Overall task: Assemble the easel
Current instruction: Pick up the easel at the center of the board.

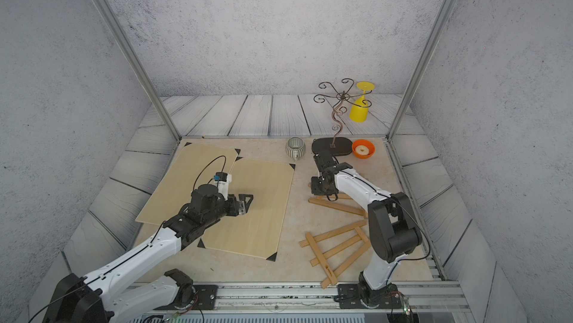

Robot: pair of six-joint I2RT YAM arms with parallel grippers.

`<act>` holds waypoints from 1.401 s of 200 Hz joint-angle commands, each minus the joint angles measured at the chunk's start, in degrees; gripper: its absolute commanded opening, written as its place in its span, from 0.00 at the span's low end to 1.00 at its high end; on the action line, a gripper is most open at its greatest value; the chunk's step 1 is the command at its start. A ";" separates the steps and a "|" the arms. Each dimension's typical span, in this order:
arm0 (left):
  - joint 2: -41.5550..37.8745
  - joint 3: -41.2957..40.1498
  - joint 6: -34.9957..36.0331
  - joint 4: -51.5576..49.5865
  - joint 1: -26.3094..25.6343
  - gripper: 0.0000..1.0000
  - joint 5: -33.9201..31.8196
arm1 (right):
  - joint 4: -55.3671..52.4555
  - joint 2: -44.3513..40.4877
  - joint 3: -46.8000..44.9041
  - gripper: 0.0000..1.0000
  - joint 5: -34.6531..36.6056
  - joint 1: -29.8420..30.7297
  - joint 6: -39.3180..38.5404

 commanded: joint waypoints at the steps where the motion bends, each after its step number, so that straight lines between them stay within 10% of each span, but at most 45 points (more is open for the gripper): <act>1: -1.31 2.12 1.31 2.49 -1.31 0.91 1.37 | 0.41 -6.13 2.54 0.05 0.12 0.21 2.02; 129: 16.36 9.00 6.87 33.44 -24.93 0.65 -2.90 | 12.88 -25.90 -4.23 0.03 -5.75 0.31 27.86; 280: 28.55 17.02 18.97 41.85 -28.53 0.61 0.98 | 25.69 -39.61 -12.61 0.04 -6.64 -0.73 48.81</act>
